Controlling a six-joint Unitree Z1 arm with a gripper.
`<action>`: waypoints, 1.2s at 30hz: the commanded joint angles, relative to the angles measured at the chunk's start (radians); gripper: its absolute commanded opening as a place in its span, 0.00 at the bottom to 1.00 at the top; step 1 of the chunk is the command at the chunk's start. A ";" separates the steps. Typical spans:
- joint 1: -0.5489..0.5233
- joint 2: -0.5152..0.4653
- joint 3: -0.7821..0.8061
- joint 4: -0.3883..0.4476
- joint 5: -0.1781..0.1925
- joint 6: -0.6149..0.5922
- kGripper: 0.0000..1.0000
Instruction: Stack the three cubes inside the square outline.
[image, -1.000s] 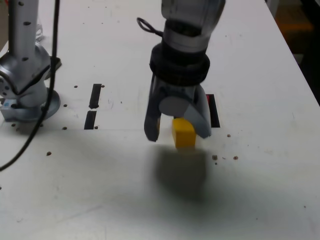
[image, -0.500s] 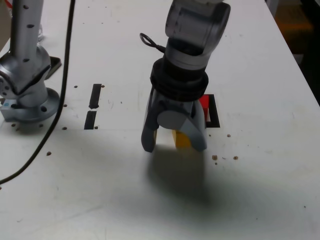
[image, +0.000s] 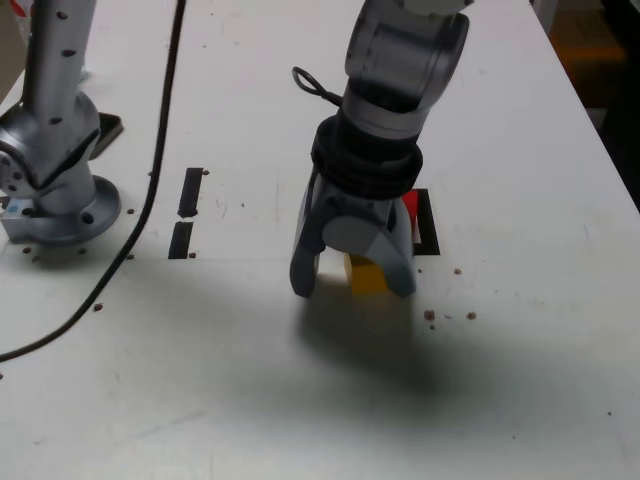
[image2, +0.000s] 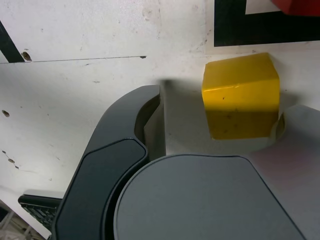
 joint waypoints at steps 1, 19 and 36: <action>0.008 0.009 0.003 -0.001 -0.001 0.006 0.85; 0.021 0.032 0.002 -0.015 -0.002 0.029 0.73; 0.025 -0.002 0.034 -0.037 -0.031 0.032 0.31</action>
